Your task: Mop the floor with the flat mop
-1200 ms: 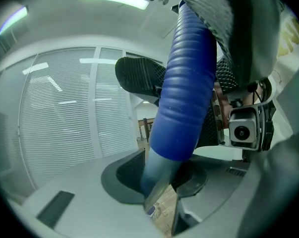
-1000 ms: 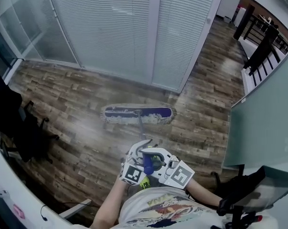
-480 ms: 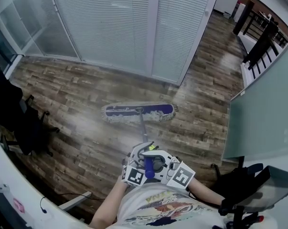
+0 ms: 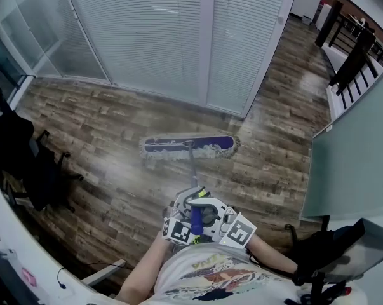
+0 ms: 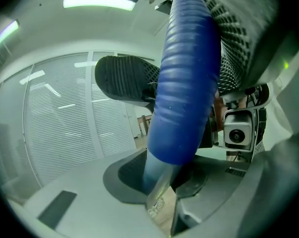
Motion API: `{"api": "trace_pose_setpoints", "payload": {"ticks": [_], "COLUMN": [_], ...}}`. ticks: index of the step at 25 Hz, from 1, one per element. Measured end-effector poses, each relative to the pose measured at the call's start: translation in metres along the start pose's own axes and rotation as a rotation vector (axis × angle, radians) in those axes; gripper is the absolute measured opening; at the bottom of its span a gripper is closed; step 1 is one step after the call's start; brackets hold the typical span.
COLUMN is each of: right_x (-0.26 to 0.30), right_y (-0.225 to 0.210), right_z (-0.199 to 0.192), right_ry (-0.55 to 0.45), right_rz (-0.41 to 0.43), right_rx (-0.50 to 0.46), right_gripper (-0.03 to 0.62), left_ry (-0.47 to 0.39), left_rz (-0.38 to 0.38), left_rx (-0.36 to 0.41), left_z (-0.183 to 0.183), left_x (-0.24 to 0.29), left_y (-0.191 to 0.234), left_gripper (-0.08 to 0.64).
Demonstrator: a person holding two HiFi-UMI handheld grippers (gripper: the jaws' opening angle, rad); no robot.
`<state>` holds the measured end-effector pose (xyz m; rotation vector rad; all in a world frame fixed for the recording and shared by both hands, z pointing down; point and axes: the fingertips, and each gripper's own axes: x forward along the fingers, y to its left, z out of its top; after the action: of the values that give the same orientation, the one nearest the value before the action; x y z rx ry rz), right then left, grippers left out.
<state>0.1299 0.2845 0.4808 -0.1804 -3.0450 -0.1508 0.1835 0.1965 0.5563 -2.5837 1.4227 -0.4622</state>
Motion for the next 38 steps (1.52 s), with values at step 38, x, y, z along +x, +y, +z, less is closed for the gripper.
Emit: {"api": "trace_pose_setpoints", "payload": {"ticks": [38], "right_x": [0.056], "right_y": [-0.345], "right_z": [-0.014], "right_ry": [-0.178], "right_rz": [-0.112], "right_rx": [0.193], "right_gripper": [0.216], "left_ry": [0.094], "left_rz": [0.062], "left_rx": [-0.033], "left_z": [-0.032], "left_x": [0.225], "left_y": [0.262], "left_gripper": [0.084]}}
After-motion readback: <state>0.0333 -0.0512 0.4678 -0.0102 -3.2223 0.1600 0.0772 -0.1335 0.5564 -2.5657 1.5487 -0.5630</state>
